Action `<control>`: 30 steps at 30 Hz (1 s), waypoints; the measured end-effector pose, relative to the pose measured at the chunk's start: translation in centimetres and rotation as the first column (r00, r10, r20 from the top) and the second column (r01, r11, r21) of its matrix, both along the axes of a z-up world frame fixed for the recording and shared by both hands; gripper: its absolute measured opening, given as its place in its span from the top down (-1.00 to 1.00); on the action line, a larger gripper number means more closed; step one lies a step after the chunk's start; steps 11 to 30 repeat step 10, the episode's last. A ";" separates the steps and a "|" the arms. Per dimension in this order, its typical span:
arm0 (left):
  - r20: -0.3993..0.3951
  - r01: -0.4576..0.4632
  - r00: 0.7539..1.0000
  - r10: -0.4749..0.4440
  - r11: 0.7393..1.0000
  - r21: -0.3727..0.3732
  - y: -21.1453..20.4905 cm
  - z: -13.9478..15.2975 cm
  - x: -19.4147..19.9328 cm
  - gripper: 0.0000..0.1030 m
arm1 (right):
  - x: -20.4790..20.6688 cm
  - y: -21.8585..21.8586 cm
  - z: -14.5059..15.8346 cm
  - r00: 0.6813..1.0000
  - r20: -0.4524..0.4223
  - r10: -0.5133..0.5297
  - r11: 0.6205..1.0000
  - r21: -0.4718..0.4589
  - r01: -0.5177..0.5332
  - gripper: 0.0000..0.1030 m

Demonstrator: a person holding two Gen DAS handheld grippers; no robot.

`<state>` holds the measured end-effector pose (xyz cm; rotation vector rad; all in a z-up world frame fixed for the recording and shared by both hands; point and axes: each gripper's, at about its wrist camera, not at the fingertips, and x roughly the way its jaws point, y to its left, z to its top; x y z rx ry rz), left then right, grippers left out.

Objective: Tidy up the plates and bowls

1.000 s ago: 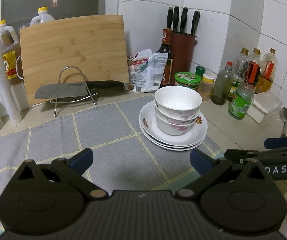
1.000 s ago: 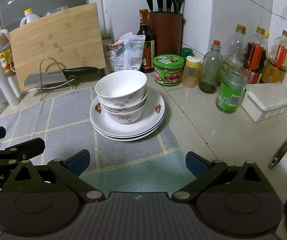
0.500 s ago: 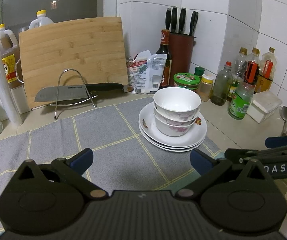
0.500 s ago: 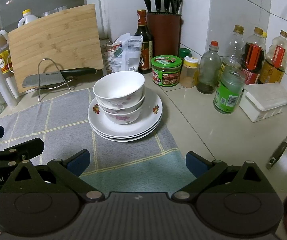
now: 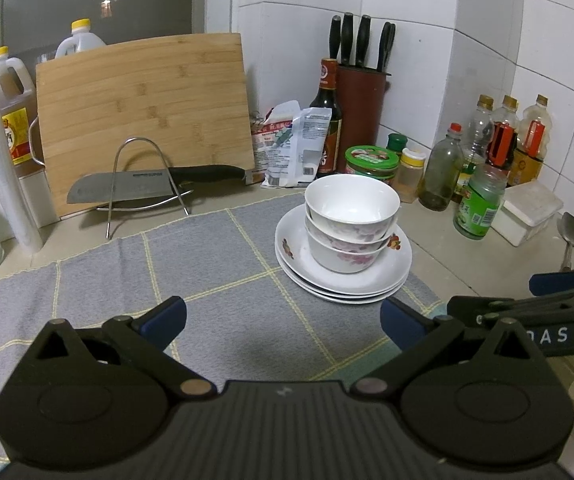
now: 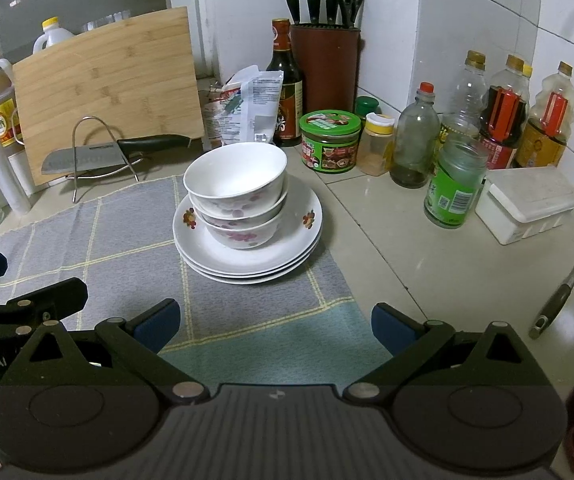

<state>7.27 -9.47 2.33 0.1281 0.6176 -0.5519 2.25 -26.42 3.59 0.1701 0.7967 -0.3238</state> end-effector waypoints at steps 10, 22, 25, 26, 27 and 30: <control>-0.002 -0.001 1.000 0.001 1.000 -0.001 0.0 0.0 0.0 -0.99 | 0.0 0.0 0.0 1.000 0.000 -0.001 1.000 -0.002 0.001 -1.00; -0.002 -0.001 1.000 0.001 1.000 -0.001 0.0 0.0 0.0 -0.99 | 0.0 0.0 0.0 1.000 0.000 -0.001 1.000 -0.002 0.001 -1.00; -0.002 -0.001 1.000 0.001 1.000 -0.001 0.0 0.0 0.0 -0.99 | 0.0 0.0 0.0 1.000 0.000 -0.001 1.000 -0.002 0.001 -1.00; -0.002 -0.001 1.000 0.001 1.000 -0.001 0.0 0.0 0.0 -0.99 | 0.0 0.0 0.0 1.000 0.000 -0.001 1.000 -0.002 0.001 -1.00; -0.002 -0.001 1.000 0.001 1.000 -0.001 0.0 0.0 0.0 -0.99 | 0.0 0.0 0.0 1.000 0.000 -0.001 1.000 -0.002 0.001 -1.00; -0.002 -0.001 1.000 0.001 1.000 -0.001 0.0 0.0 0.0 -0.99 | 0.0 0.0 0.0 1.000 0.000 -0.001 1.000 -0.002 0.001 -1.00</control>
